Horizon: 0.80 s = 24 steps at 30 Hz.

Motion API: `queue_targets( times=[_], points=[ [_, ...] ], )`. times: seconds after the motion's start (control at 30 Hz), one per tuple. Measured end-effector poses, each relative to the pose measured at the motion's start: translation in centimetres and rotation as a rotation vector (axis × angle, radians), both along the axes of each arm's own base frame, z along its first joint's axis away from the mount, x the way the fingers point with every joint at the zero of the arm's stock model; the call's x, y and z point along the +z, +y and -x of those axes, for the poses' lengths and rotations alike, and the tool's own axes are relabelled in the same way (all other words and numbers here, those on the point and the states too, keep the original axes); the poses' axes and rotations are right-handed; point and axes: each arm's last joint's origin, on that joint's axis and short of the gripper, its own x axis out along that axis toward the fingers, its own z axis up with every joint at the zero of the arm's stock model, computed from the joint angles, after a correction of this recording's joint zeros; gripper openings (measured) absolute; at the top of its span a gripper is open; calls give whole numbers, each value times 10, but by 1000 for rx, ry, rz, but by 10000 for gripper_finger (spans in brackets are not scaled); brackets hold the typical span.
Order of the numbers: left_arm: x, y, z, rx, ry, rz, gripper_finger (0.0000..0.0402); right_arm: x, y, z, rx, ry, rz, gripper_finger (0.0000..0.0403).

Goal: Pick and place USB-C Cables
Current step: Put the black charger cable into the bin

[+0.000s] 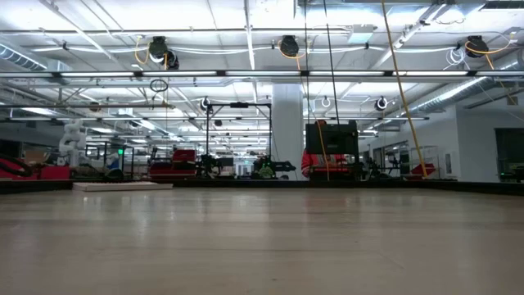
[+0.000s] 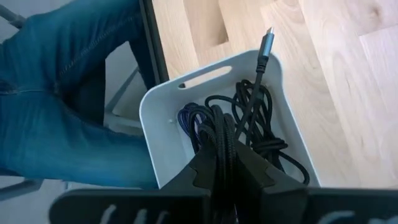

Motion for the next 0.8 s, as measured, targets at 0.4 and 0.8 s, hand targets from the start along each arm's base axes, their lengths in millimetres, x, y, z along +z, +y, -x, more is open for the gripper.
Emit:
queue_targets(
  times=[0.4,0.8],
  points=[
    [0,3,-2,9,0,-1,161,-13,-3,-2,18,135,-16,18],
    [3,4,-6,2,-31,1,161,-38,-13,-5,30,253,30,69]
  ],
)
